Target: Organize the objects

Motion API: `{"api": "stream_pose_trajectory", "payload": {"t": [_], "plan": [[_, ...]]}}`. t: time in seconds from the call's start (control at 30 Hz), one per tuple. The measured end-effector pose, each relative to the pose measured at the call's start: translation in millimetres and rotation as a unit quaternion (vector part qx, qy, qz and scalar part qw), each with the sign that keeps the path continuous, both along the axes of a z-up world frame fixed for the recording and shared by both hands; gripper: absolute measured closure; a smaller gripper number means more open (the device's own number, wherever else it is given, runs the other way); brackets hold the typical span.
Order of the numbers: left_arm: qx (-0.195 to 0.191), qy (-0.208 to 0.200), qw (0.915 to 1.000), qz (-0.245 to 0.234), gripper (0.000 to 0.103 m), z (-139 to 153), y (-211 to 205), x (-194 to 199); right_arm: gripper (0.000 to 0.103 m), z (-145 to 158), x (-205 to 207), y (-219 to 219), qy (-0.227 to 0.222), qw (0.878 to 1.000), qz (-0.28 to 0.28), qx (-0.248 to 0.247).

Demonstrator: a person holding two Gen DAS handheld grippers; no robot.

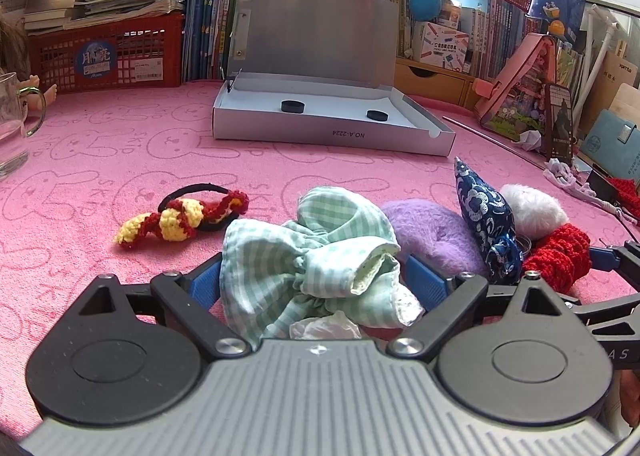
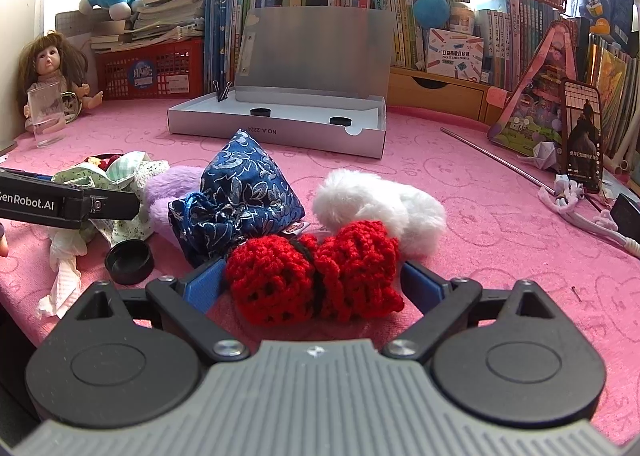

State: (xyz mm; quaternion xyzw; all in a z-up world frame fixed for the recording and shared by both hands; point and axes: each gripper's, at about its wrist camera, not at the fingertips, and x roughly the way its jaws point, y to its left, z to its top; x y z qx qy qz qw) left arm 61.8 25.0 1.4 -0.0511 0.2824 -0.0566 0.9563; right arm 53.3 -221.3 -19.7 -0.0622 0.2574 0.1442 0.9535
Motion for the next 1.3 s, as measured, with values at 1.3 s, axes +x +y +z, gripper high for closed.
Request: {"api": "stream_pose_trajectory", "payload": {"t": [1.3], "plan": [[0.01, -0.001, 0.9999, -0.004, 0.046, 1, -10, 5, 0.006, -2, 5, 2, 0.019, 1.0, -0.003, 0.003]]}}
